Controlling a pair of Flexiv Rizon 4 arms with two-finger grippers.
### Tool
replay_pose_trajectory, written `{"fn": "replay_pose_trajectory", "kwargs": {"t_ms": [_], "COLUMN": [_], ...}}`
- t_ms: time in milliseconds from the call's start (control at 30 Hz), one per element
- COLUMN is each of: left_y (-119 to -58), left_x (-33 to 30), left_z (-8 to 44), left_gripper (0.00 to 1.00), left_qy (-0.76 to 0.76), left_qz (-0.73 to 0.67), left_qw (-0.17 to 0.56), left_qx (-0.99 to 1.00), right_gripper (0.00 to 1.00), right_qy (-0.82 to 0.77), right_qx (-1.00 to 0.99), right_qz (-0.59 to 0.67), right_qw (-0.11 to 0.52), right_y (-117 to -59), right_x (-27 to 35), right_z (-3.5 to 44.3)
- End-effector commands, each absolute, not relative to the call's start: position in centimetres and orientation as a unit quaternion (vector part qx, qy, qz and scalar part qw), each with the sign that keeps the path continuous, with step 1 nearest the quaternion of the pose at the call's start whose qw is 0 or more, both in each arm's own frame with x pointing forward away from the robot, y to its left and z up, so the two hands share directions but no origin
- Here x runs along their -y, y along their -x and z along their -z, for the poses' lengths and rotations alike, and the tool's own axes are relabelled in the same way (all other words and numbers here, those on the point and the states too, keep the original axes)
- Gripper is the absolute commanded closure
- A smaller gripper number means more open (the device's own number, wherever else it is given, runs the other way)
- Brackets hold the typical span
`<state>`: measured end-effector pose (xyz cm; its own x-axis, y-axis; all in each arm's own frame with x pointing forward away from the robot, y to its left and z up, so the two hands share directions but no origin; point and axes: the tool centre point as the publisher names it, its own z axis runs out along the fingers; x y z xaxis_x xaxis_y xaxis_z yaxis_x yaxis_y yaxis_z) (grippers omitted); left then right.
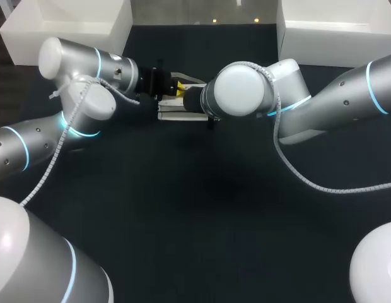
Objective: Pick up the bag, open it, inspect its contents, close it, and place it on the opposite side
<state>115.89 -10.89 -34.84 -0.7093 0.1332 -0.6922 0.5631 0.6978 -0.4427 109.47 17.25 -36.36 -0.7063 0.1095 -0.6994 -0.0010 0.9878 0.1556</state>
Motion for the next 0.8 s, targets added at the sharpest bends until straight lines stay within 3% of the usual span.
{"fn": "replay_pose_trajectory", "kwargs": {"t_ms": [33, 167, 200, 233, 333, 533, 633, 800], "left_y": [-115.8, -115.8, -115.9, -115.9, -116.1, -116.4, -116.6, -115.8], "left_x": [10.7, 10.5, 10.5, 10.4, 10.2, 10.0, 10.0, 10.1], "left_z": [35.2, 34.8, 34.6, 34.4, 33.9, 33.3, 33.4, 34.2], "left_gripper": [1.00, 1.00, 0.79, 0.66, 0.62, 0.73, 1.00, 1.00], "left_qy": [-0.204, -0.204, -0.204, -0.203, -0.200, -0.199, -0.197, -0.204], "left_qz": [0.334, 0.334, 0.334, 0.334, 0.334, 0.332, 0.333, 0.344], "left_qw": [0.321, 0.323, 0.325, 0.327, 0.333, 0.337, 0.335, 0.310], "left_qx": [-0.862, -0.862, -0.861, -0.860, -0.859, -0.858, -0.859, -0.863], "right_gripper": [1.00, 1.00, 1.00, 1.00, 1.00, 1.00, 1.00, 1.00], "right_qy": [-0.030, -0.030, -0.030, -0.030, -0.030, -0.030, -0.030, -0.030], "right_qx": [-0.919, -0.919, -0.919, -0.919, -0.919, -0.919, -0.919, -0.919], "right_qz": [-0.074, -0.074, -0.074, -0.074, -0.074, -0.074, -0.074, -0.074], "right_qw": [0.385, 0.385, 0.385, 0.385, 0.385, 0.385, 0.385, 0.385], "right_y": [-109.5, -109.5, -109.5, -109.5, -109.5, -109.5, -109.5, -109.5], "right_x": [-17.3, -17.3, -17.3, -17.3, -17.3, -17.3, -17.3, -17.3], "right_z": [36.6, 36.6, 36.6, 36.6, 36.6, 36.6, 36.6, 36.6]}}
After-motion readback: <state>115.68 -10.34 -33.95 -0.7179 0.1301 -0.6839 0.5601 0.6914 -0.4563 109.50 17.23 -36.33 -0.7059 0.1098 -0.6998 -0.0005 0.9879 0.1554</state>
